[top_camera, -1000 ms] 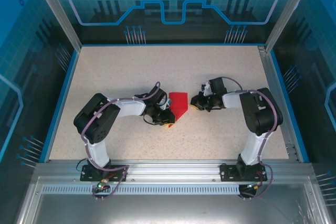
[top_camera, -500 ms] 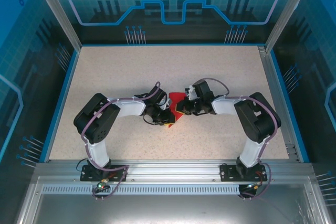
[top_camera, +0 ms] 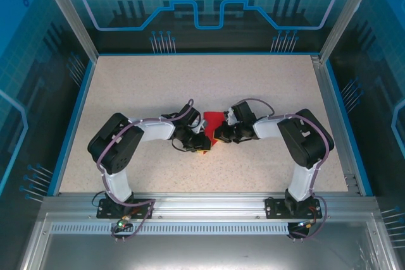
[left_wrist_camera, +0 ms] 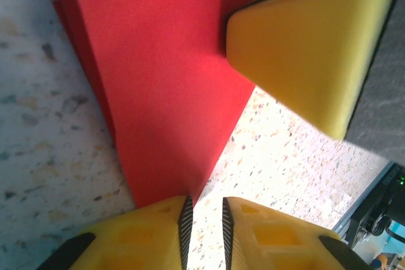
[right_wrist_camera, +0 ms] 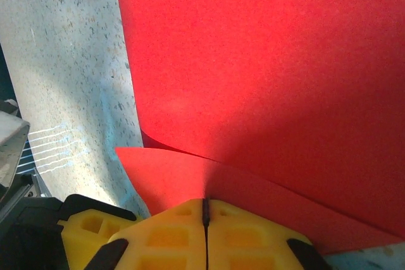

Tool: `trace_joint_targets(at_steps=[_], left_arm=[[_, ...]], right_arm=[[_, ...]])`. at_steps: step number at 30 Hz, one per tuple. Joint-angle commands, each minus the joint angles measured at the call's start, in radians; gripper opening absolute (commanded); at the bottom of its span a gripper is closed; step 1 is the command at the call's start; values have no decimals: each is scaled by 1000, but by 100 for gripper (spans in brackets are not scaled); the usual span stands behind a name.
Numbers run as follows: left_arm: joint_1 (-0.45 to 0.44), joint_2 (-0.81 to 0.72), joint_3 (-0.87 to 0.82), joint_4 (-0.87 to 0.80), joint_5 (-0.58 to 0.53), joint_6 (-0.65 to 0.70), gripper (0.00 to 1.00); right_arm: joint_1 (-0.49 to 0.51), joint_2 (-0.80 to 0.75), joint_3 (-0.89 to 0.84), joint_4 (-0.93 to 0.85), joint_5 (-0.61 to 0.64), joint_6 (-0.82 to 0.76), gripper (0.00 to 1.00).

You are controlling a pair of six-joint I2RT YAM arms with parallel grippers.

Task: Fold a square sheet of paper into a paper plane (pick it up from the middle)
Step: Third fold the triangle at the center of the table.

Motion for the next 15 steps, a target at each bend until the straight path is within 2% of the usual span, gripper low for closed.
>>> trace_joint_targets(at_steps=[1, 15], left_arm=[[-6, -11, -39, -140, 42, 32, 25], [-5, -61, -62, -218, 49, 54, 26]], right_arm=[[-9, 21, -44, -103, 105, -28, 6], [-9, 24, -13, -114, 90, -29, 6]])
